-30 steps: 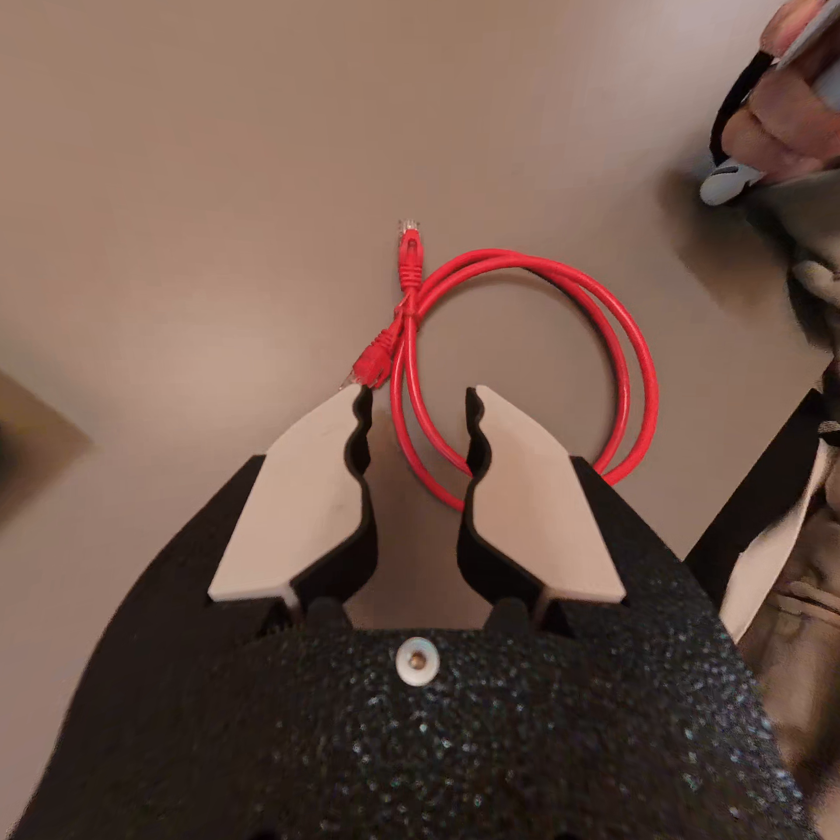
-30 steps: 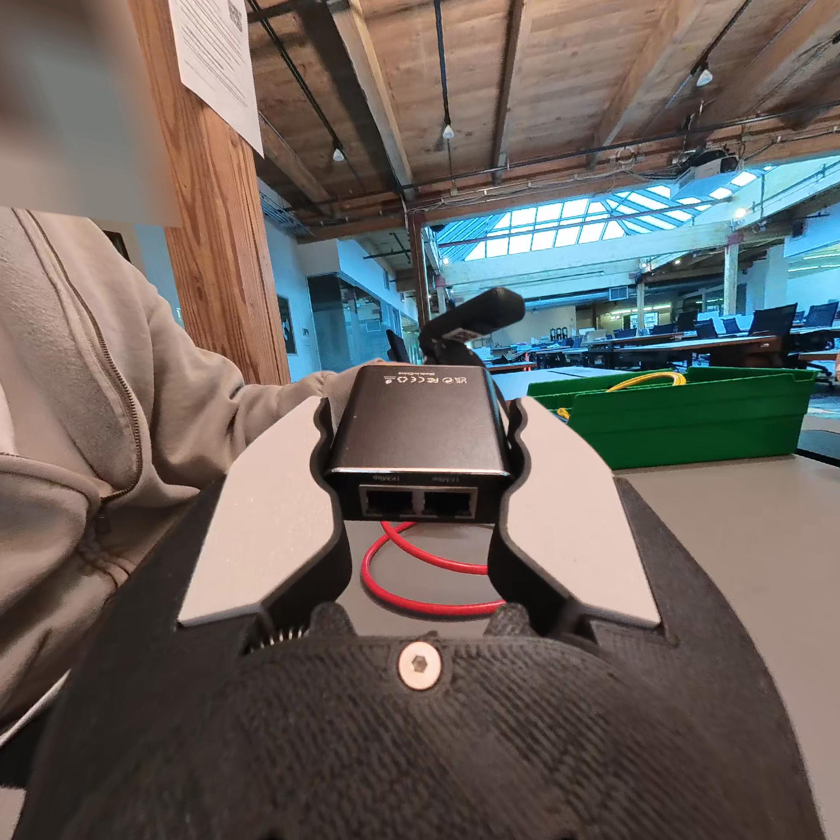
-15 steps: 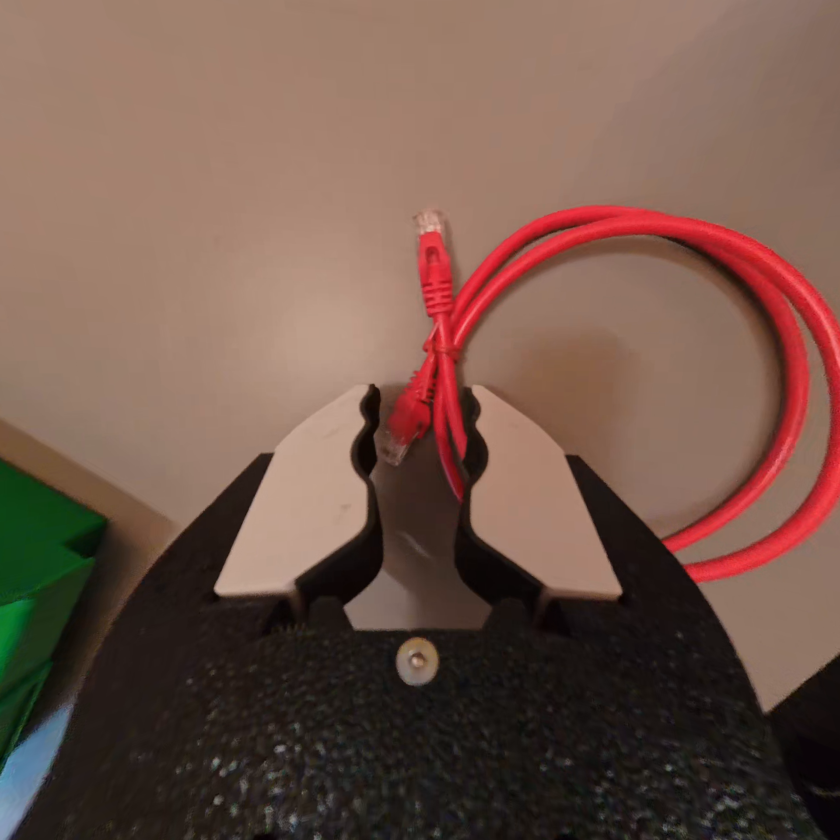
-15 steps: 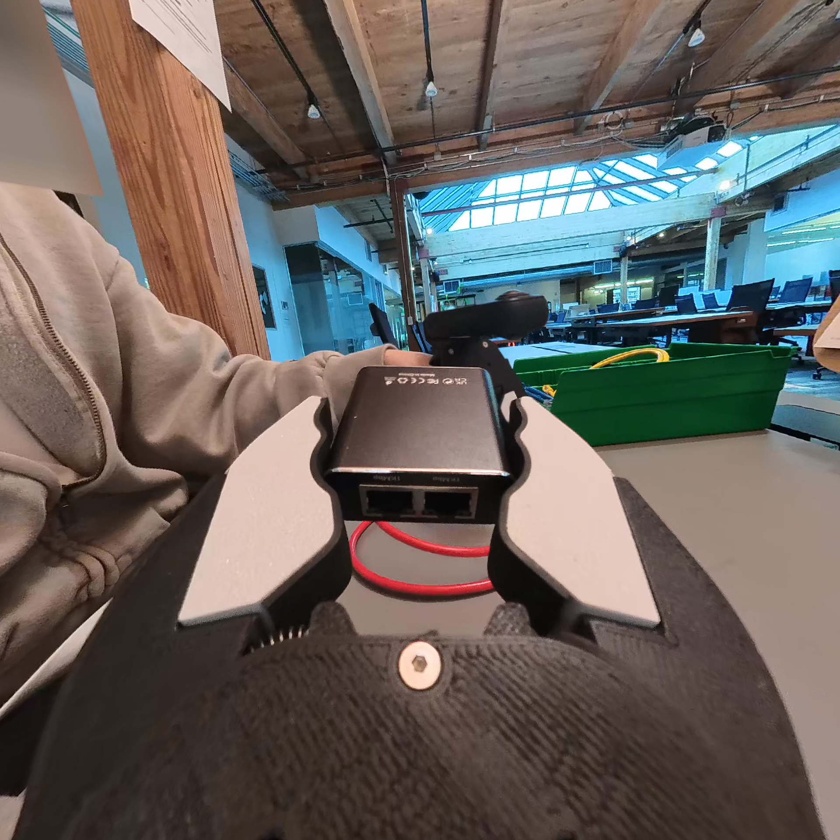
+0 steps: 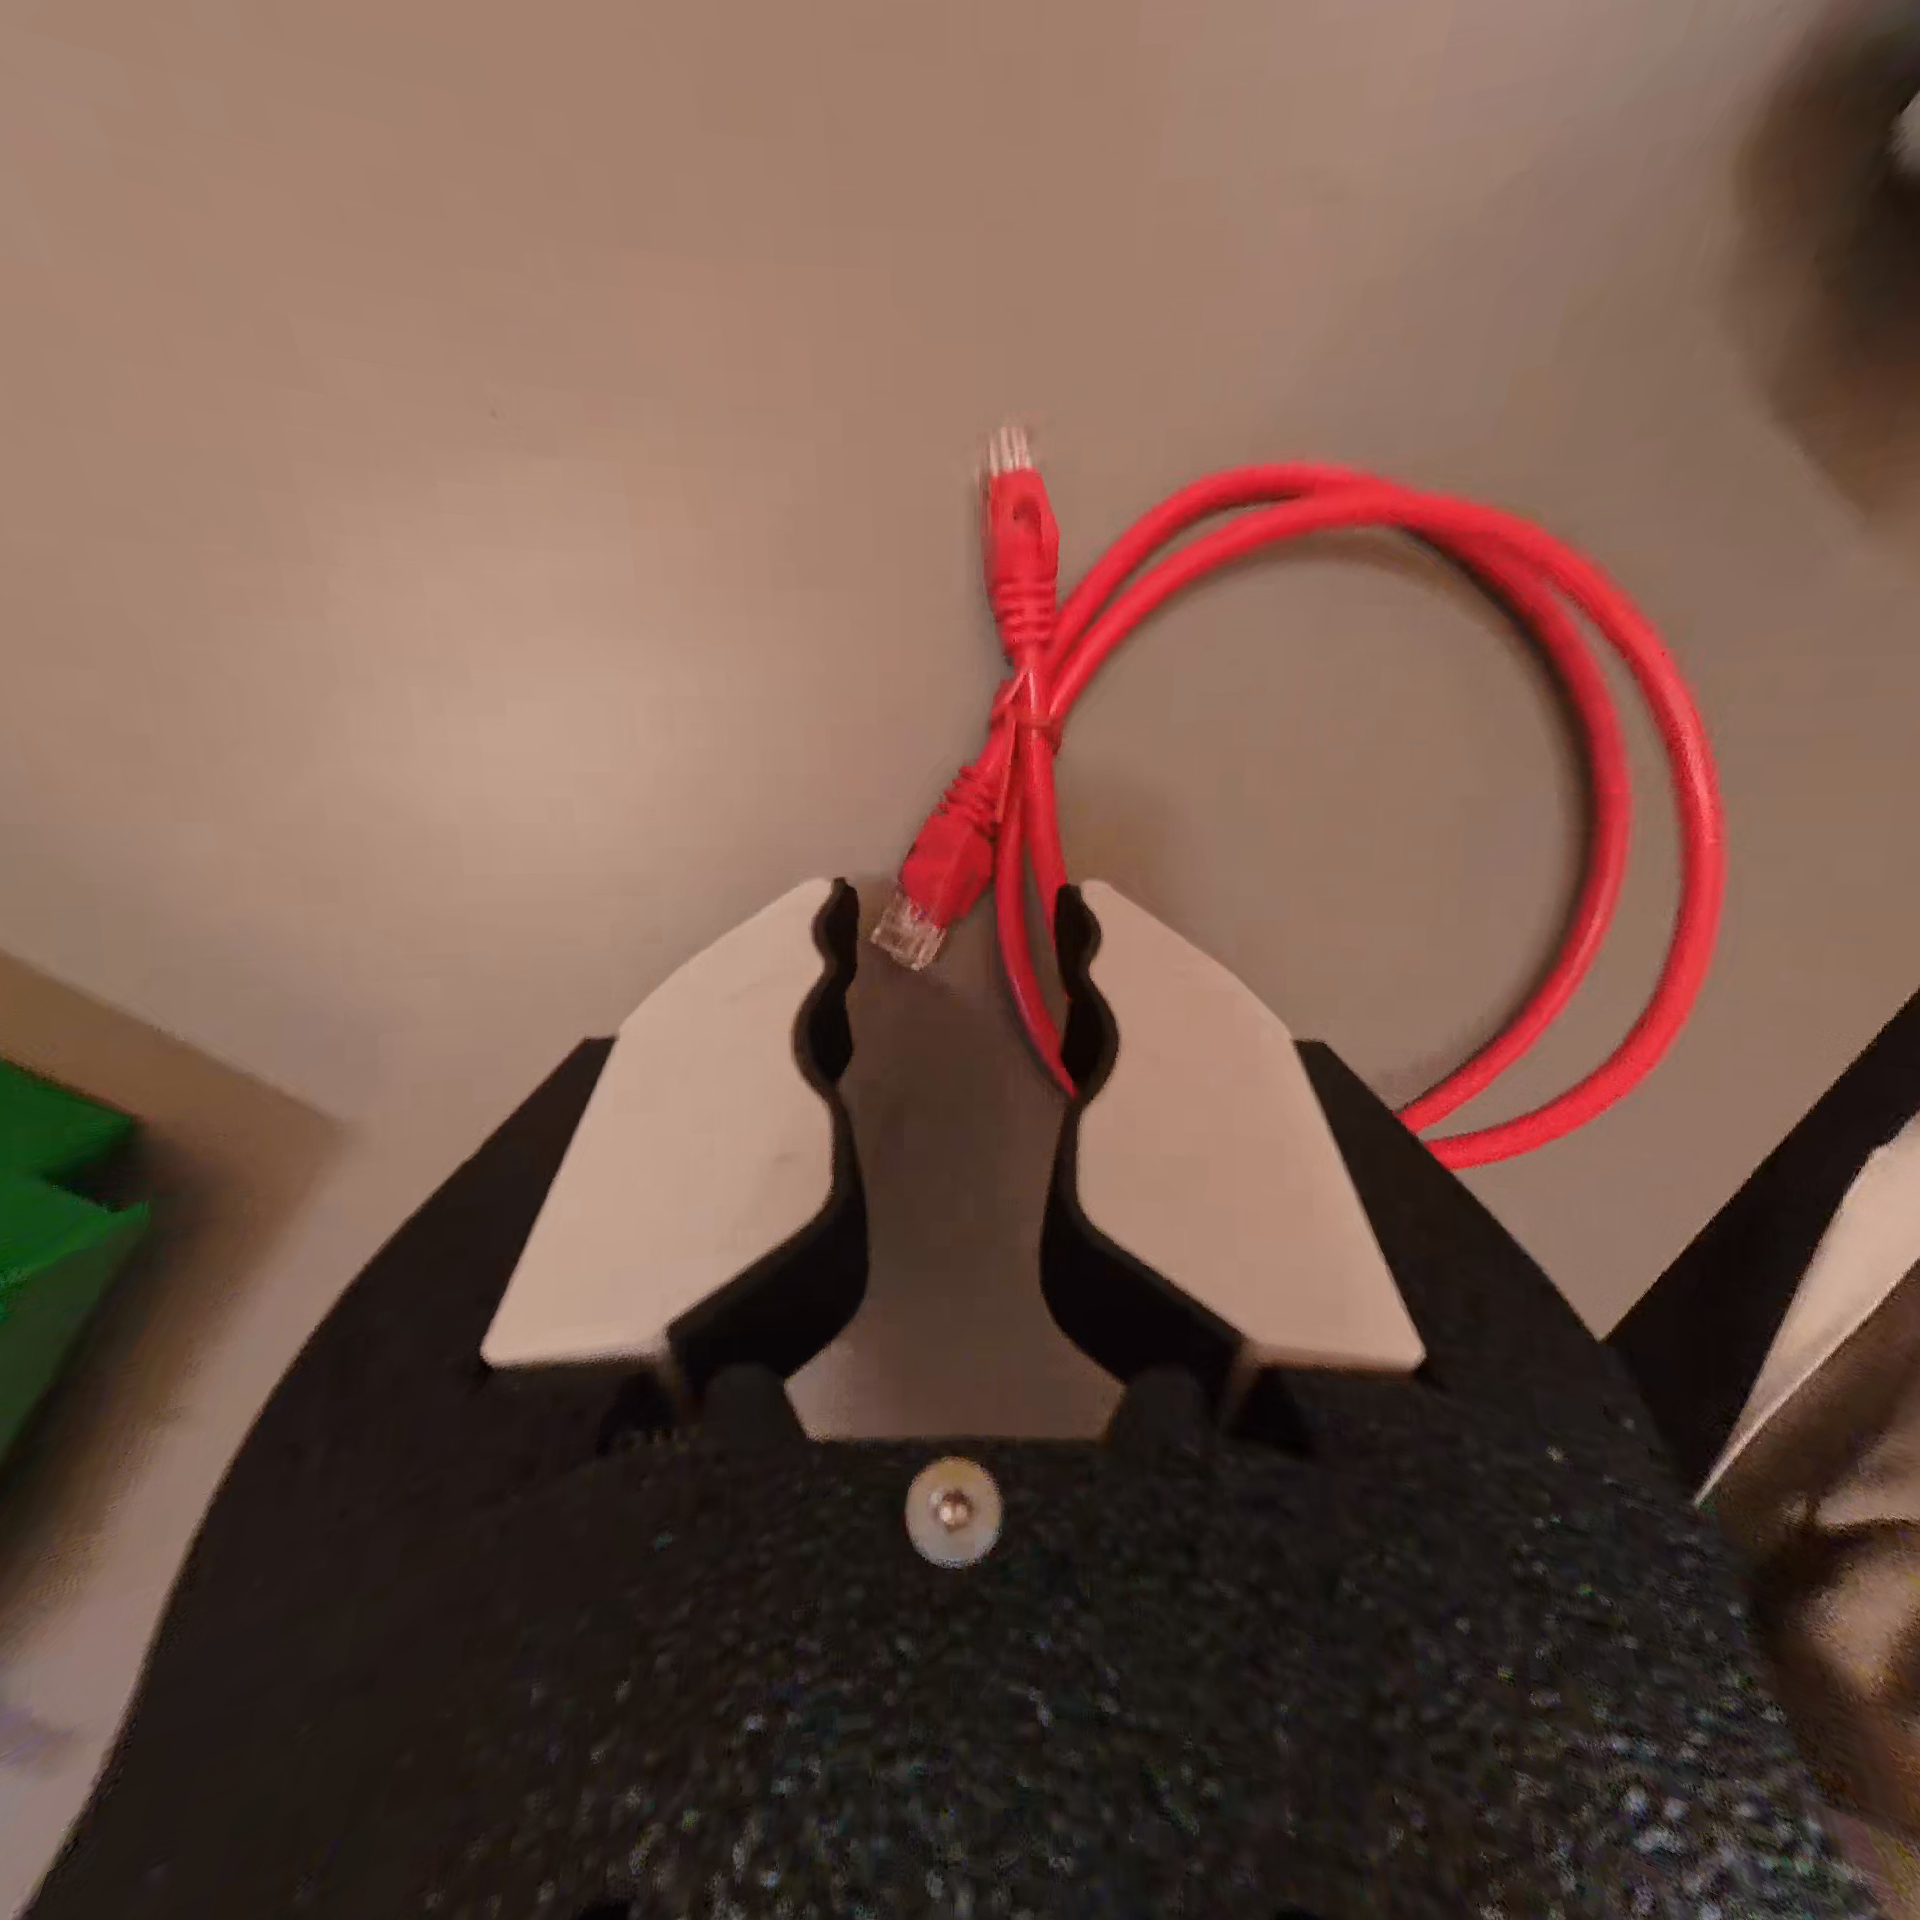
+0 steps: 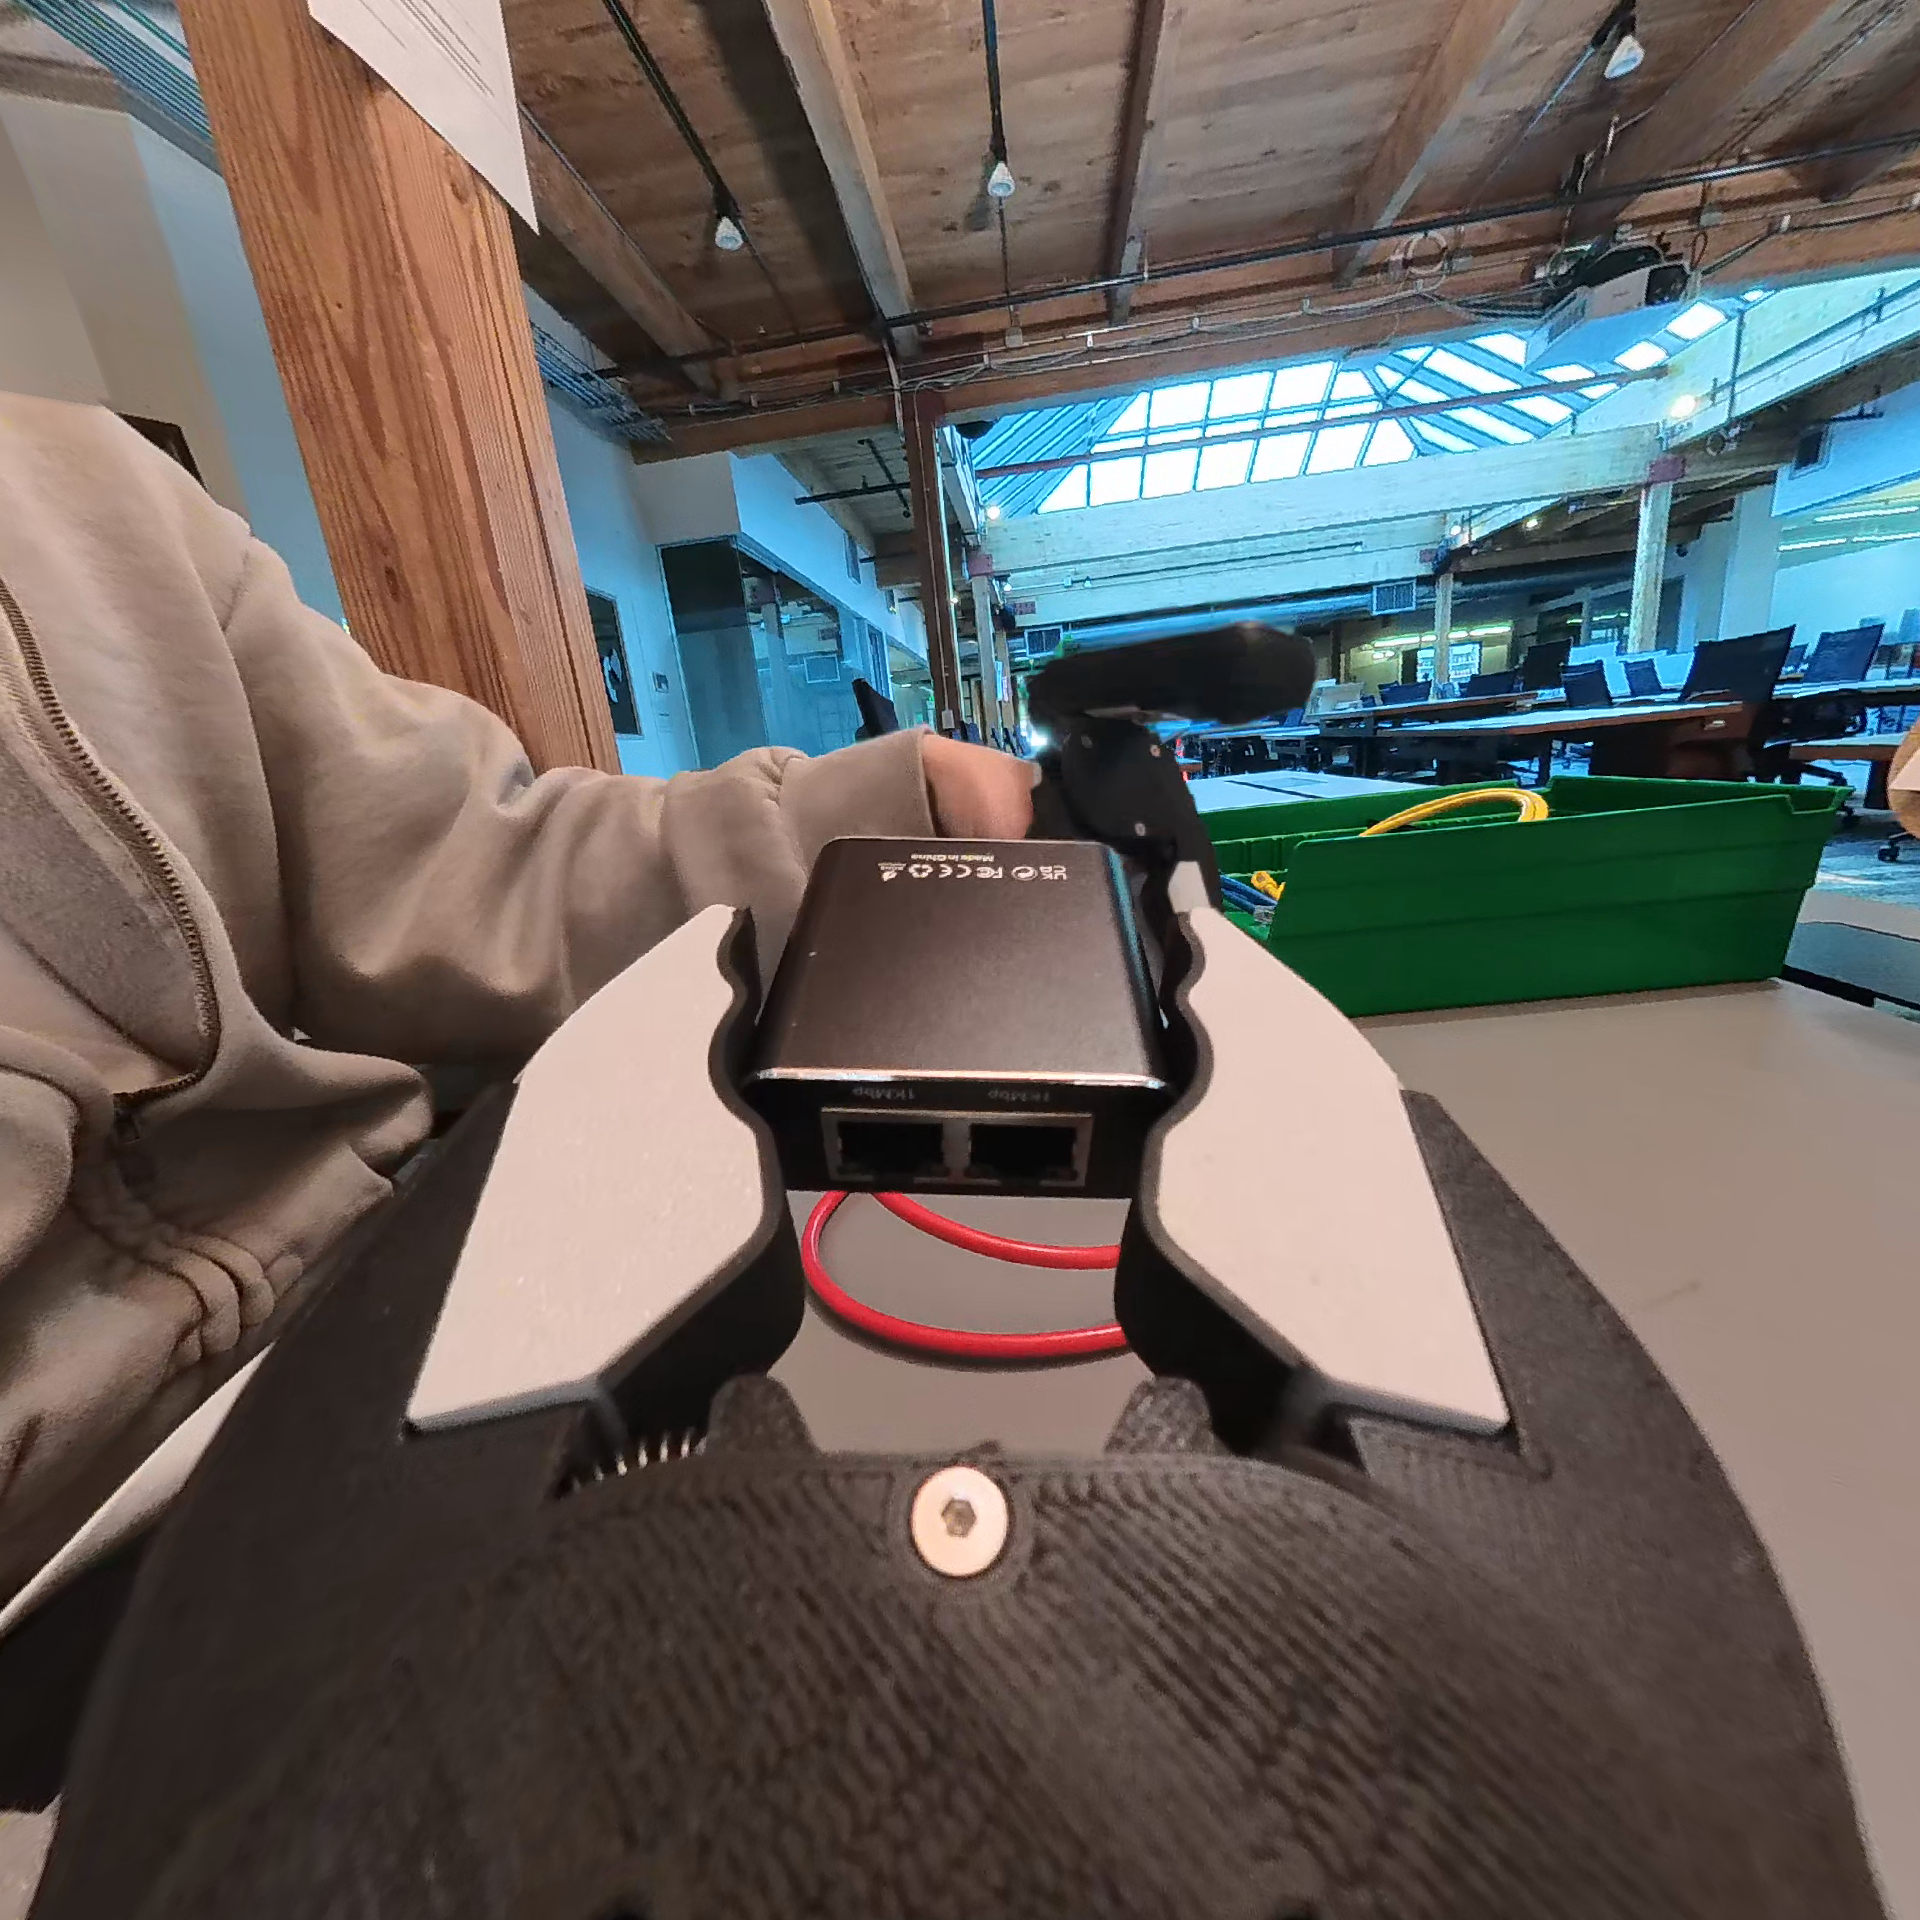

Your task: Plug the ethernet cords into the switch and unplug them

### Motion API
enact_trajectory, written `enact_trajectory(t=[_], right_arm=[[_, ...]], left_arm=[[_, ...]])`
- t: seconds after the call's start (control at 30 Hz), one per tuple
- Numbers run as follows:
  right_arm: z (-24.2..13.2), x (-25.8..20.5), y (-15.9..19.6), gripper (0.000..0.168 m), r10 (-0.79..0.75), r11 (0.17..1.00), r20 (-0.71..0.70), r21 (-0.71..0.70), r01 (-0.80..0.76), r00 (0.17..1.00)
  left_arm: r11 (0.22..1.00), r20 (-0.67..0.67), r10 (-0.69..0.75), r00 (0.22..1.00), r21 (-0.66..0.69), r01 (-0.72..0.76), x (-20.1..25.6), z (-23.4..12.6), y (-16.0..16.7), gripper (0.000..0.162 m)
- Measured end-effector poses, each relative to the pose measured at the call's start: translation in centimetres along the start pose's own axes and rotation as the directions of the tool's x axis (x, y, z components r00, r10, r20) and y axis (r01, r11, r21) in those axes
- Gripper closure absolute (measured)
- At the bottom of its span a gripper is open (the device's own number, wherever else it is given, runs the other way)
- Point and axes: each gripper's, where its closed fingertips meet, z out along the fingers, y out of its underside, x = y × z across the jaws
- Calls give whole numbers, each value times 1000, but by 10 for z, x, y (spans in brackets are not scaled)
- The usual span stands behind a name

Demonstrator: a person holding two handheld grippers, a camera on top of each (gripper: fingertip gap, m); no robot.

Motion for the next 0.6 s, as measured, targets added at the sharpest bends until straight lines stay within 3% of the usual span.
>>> enact_trajectory(t=[0.23,0.37,0.47,0.6], right_arm=[[0,-2,0,93,-2,1000,7,0,2,1000],[0,-1,0,93,4,1000,9,-2,-4,1000],[1,-1,1,93,8,1000,11,-4,-8,1000],[0,-1,0,93,8,1000,7,3,-8,1000]], left_arm=[[996,20,66,998,-58,-65,-7,5,2,138],[995,-26,-30,999,-92,27,-11,6,1,138],[992,-97,66,993,-104,-76,6,11,-2,136],[999,8,18,1000,-32,-18,10,11,-28,134]])
